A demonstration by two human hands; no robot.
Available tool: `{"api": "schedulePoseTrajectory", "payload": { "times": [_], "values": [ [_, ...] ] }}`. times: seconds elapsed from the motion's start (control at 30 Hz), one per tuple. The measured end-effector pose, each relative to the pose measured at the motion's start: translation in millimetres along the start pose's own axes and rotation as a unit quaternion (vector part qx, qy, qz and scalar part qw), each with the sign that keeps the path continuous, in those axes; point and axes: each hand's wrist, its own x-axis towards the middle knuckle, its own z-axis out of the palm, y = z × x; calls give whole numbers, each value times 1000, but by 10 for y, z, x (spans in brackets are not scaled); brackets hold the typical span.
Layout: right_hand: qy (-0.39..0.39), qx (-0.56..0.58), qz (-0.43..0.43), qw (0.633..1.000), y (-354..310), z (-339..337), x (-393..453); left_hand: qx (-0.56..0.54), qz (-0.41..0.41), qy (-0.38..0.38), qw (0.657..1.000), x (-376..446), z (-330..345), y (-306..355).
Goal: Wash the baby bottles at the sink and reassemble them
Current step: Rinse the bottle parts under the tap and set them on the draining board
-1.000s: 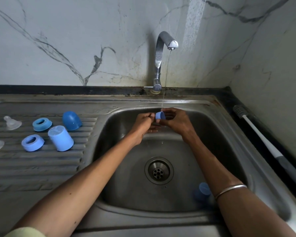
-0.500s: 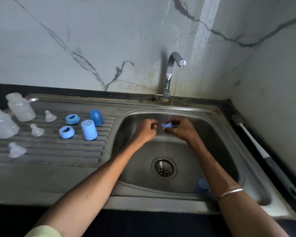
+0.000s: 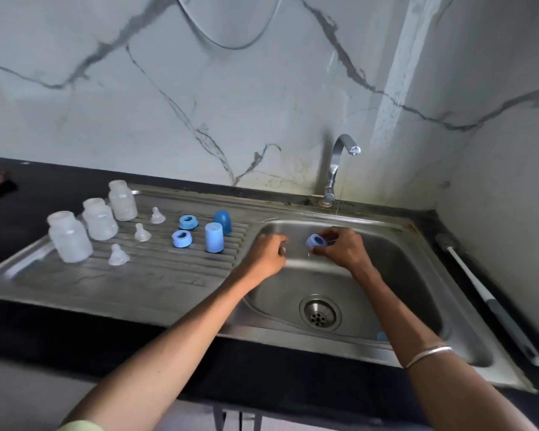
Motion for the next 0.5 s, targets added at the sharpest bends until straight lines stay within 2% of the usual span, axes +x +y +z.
{"api": "schedulePoseTrajectory", "payload": {
  "times": [0.27,0.5],
  "values": [
    [-44,22,-65,997,-503,210,-168,6,-7,63,998,-417,-485,-216],
    [-98,49,-117,987,-1124,748,-322,48,-23,161,985,-797,-956,-588]
  ]
}}
